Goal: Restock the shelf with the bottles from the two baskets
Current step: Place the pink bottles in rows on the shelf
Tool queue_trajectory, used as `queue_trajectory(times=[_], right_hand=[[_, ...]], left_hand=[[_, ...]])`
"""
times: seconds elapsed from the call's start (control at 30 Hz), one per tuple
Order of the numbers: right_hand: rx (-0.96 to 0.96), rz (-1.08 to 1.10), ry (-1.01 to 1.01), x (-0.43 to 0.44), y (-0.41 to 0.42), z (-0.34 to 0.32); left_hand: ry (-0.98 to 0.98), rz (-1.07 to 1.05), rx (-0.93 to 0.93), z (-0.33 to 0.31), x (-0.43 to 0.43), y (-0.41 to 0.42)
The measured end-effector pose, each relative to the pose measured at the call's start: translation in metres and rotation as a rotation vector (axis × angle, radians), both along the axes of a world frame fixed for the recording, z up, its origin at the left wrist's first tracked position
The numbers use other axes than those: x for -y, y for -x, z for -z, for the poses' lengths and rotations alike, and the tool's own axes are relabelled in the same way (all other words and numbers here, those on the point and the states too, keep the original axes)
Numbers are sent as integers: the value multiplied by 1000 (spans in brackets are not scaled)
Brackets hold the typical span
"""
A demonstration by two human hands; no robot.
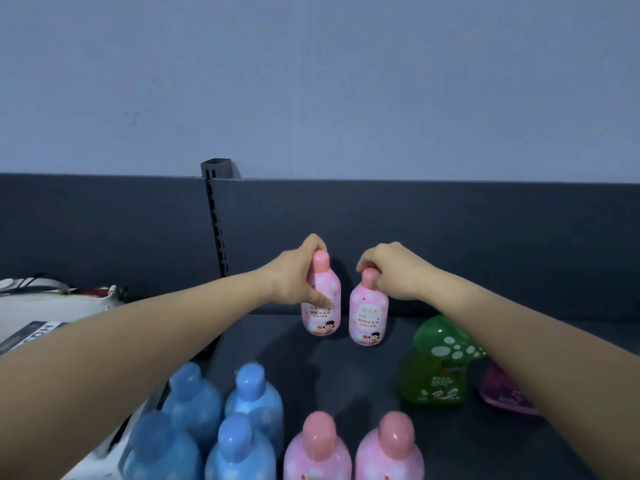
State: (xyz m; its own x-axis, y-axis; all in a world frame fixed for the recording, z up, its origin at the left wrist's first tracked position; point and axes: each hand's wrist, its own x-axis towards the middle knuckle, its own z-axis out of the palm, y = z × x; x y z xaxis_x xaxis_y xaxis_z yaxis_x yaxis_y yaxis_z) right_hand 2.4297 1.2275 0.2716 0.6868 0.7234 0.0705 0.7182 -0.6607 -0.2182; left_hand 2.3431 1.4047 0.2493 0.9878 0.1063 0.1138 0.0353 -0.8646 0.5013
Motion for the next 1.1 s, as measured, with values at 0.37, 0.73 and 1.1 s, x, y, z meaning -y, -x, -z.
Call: queue_trajectory(times=[0.37, 0.73, 1.1], right_hand=[[-3, -52, 95, -15, -36, 13], [72, -121, 99, -9, -39, 15], [-203, -327, -265, 55, 45, -36]], left_hand=[[-47, -22, -81, 46, -7, -46], [0, -92, -26, 51, -4, -48], [-389, 141, -164, -30, 27, 35]])
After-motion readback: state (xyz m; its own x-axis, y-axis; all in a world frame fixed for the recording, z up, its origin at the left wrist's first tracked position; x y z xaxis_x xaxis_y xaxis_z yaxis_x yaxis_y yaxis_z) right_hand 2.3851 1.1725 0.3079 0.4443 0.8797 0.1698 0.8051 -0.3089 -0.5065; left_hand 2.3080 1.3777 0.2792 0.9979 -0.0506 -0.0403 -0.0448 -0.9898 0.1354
